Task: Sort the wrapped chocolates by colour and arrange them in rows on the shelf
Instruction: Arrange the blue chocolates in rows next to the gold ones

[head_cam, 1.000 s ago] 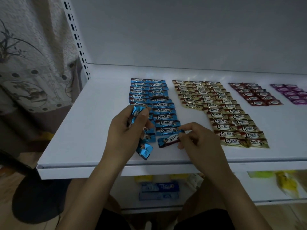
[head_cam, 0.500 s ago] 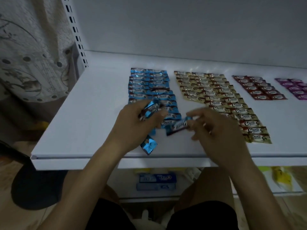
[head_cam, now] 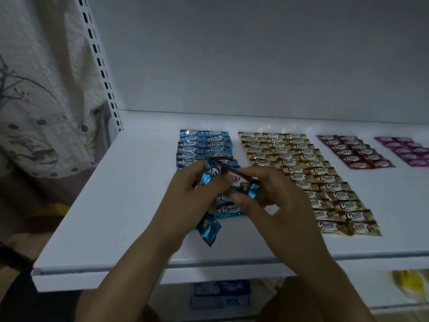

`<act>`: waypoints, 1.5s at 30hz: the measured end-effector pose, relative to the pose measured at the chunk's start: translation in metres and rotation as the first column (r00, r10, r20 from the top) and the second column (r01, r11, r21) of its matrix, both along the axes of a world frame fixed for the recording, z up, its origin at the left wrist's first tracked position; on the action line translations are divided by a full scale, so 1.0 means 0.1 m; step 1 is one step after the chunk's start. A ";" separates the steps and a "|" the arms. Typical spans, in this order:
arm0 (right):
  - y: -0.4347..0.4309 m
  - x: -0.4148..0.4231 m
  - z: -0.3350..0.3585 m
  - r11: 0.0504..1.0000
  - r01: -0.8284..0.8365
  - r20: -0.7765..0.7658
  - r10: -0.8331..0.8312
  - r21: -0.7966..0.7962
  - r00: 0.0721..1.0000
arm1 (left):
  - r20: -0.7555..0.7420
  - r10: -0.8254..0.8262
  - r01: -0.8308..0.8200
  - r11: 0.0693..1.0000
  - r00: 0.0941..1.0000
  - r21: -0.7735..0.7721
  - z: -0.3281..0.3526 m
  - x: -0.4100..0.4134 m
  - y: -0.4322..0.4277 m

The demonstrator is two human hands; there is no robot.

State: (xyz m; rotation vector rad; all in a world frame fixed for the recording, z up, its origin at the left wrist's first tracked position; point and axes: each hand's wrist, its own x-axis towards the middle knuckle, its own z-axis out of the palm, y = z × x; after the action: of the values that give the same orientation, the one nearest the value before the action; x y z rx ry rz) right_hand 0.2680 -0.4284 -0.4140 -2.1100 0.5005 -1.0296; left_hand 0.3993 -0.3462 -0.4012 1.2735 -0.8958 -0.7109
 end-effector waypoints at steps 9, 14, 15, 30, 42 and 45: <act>-0.07 -0.07 -0.21 0.957 0.058 -0.116 -0.095 -0.283 0.989 | 0.164 -0.006 -0.008 0.996 0.986 0.088 -0.13 0.05 0.11; -0.15 -0.17 -0.31 0.875 0.023 -0.322 -0.202 -0.484 0.925 | 0.018 0.139 -0.140 0.988 0.990 0.072 -0.13 0.12 0.18; -0.16 -0.17 -0.35 0.860 0.003 -0.350 -0.211 -0.510 0.913 | -0.013 0.154 -0.153 0.986 0.988 0.060 -0.14 0.15 0.18; 0.27 0.10 -0.10 0.989 -0.093 -0.129 0.107 0.111 0.986 | -0.252 0.271 -0.293 0.954 0.929 -0.055 -0.18 0.01 0.04; 0.29 0.55 0.05 0.815 -0.182 0.083 0.164 0.550 0.983 | -0.670 0.346 -0.338 0.929 0.656 0.149 -0.11 0.43 -0.01; 0.27 0.68 0.11 0.806 -0.186 0.069 0.179 0.562 0.981 | -0.688 0.312 -0.284 0.946 0.655 0.158 -0.14 0.68 -0.04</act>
State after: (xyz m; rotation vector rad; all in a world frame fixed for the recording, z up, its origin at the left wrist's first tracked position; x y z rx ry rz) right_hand 0.3364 -0.4016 -0.4033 -1.5770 0.5092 -0.6712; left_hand 0.4673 -0.3502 -0.4157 1.0083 -0.0253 -0.8605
